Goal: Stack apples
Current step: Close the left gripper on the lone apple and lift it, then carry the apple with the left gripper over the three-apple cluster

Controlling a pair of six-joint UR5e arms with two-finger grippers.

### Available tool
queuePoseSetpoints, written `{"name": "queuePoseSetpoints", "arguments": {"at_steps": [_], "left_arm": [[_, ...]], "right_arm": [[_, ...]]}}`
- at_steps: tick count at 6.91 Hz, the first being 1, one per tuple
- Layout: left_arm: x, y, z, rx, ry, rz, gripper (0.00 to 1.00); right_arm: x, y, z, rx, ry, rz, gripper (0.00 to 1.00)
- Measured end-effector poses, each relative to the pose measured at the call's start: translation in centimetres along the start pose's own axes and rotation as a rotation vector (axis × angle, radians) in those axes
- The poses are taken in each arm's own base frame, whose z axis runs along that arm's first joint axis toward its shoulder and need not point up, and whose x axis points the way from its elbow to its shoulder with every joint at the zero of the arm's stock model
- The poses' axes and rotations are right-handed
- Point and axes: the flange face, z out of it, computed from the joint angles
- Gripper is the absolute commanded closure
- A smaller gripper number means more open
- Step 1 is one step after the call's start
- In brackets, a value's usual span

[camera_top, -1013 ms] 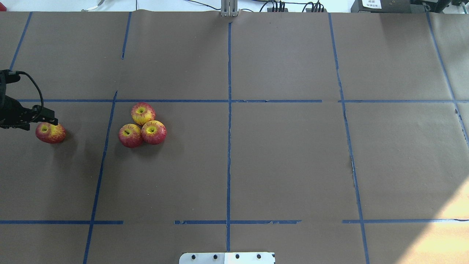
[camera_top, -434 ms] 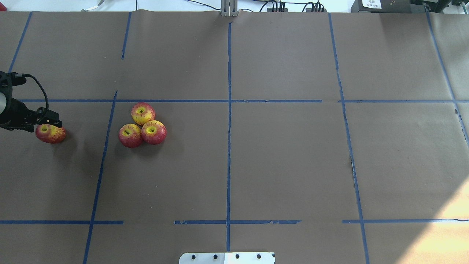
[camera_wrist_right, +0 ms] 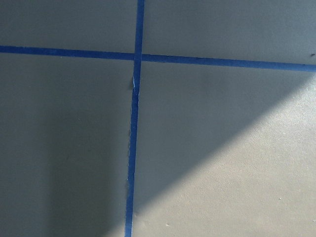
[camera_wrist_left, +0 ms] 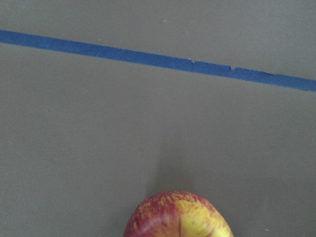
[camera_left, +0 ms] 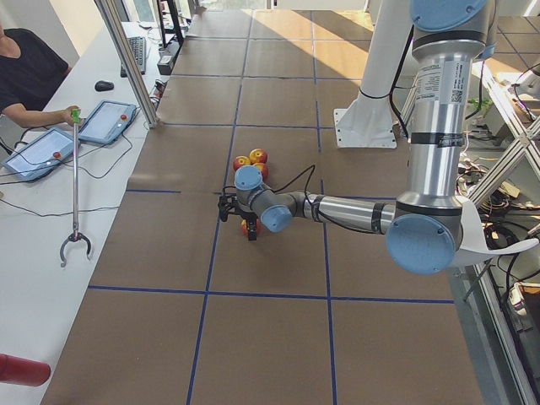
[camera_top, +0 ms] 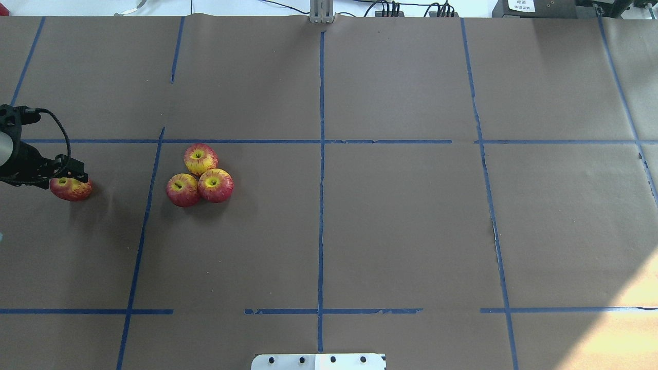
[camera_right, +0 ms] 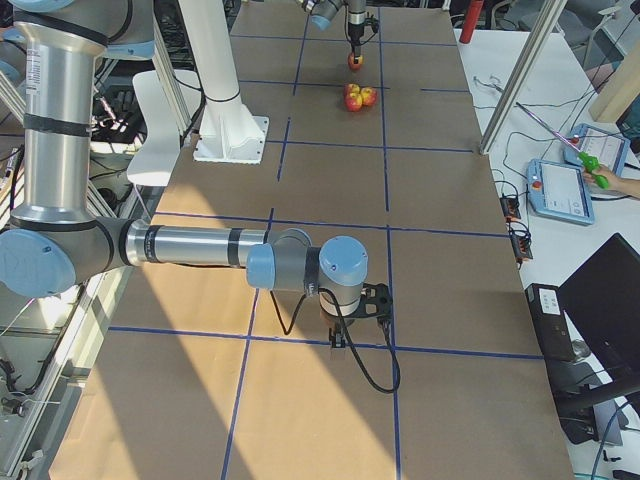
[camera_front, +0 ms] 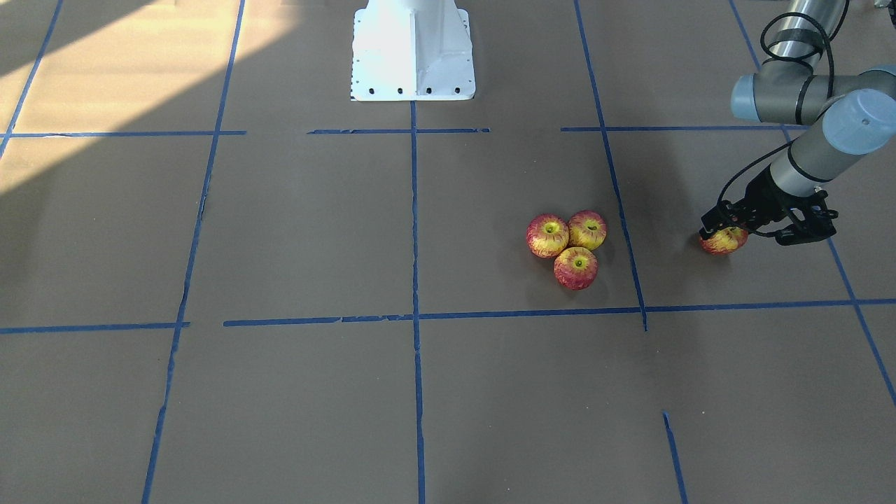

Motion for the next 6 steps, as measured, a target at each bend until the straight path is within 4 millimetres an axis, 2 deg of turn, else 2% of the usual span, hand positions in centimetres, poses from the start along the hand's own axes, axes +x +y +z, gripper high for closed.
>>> {"name": "queuePoseSetpoints", "arguments": {"at_steps": [1,2,3,4,5,6], "left_arm": [[0.2,-0.1,0.4,-0.004,-0.001,0.003,0.49],[0.4,-0.2,0.6,-0.006,-0.002,0.006,0.95],[0.6,-0.3,0.6,-0.006,0.0,0.009,1.0],[1.4,-0.3,0.0,0.001,0.011,0.018,1.0],[3.3,-0.2,-1.8,0.02,0.038,0.035,1.0],[5.8,0.2,-4.4,0.038,0.066,0.031,1.0]], "right_arm": [[0.0,0.0,0.0,0.0,0.0,0.0,0.0],[0.0,0.0,0.0,0.0,0.0,0.0,0.0],[0.0,0.0,0.0,0.0,0.0,0.0,0.0],[0.0,0.0,0.0,0.0,0.0,0.0,0.0],[0.0,0.0,0.0,0.0,0.0,0.0,0.0],[0.0,0.0,0.0,0.0,0.0,0.0,0.0]]}}
